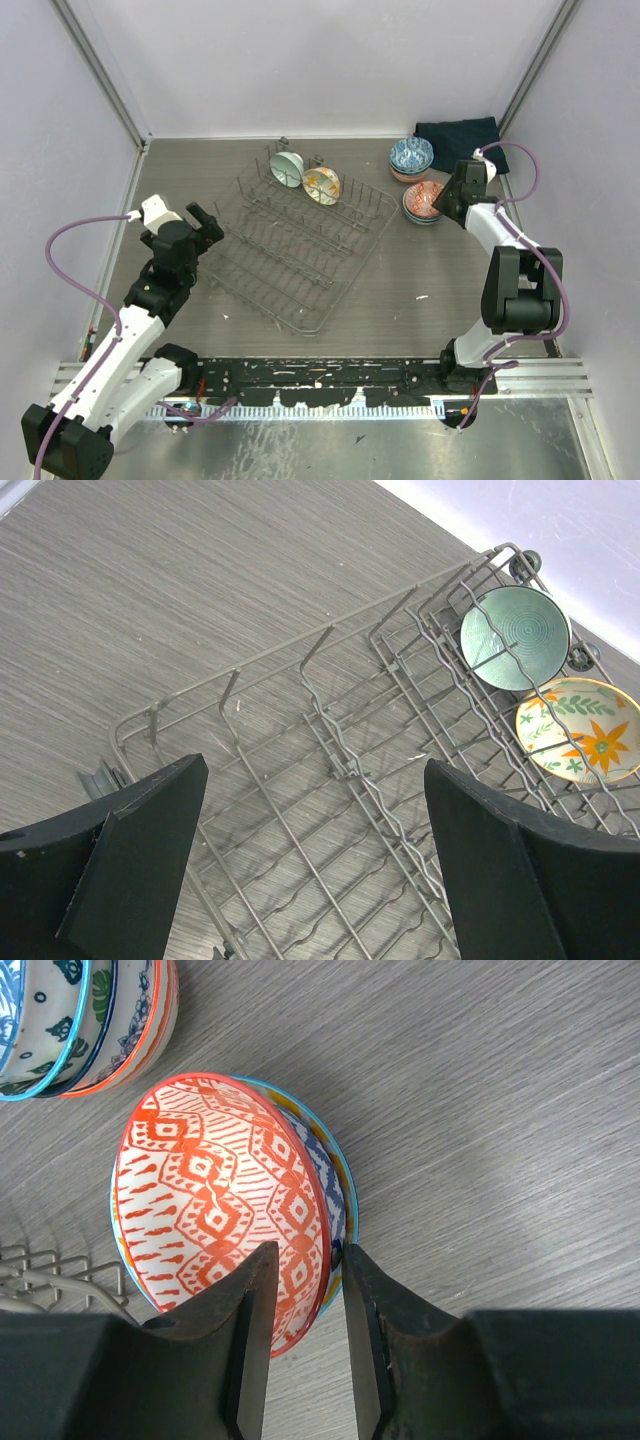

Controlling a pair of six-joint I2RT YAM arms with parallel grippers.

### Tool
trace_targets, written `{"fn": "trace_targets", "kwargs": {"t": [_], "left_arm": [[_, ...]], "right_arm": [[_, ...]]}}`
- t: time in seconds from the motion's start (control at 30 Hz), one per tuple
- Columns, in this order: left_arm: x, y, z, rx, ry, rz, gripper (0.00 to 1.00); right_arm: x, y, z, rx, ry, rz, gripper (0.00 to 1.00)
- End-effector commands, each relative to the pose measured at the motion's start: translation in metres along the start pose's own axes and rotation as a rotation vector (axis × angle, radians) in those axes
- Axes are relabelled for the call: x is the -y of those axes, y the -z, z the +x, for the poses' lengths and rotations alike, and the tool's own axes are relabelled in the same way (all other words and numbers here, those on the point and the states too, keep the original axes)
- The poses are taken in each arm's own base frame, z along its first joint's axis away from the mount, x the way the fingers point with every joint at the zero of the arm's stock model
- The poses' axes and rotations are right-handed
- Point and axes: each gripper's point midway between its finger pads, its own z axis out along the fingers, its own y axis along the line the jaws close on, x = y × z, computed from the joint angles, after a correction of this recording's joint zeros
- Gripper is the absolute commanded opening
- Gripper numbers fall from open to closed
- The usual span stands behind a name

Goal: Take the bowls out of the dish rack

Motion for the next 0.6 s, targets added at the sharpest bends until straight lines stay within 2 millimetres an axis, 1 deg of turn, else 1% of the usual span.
{"fn": "trace_targets", "kwargs": {"t": [0.0,0.2,0.33,0.57], "left_arm": [[0.0049,0.0005,-0.0107,0.04,0.022,0.015,0.98],[0.005,0.0005,-0.011,0.041,0.022,0.015,0.98],[0.0051,0.0002,-0.01,0.038,0.02,0.015,0.98],[0.0047,0.0004,-0.0107,0.04,0.022,0.014,0.98]], "right_arm": [[-0.0166,0.0233,-0.0399,0.127,-0.034,-0.059,0.38],[-0.0121,0.0315,-0.0407,0.146,-0.035,-0.05,0.38],[-0.0111,0.0303,-0.0391,0.142,-0.034,-0.048,0.36],[-0.0075,0.0283,-0.0362,0.136,-0.027,-0.031,0.36]]}}
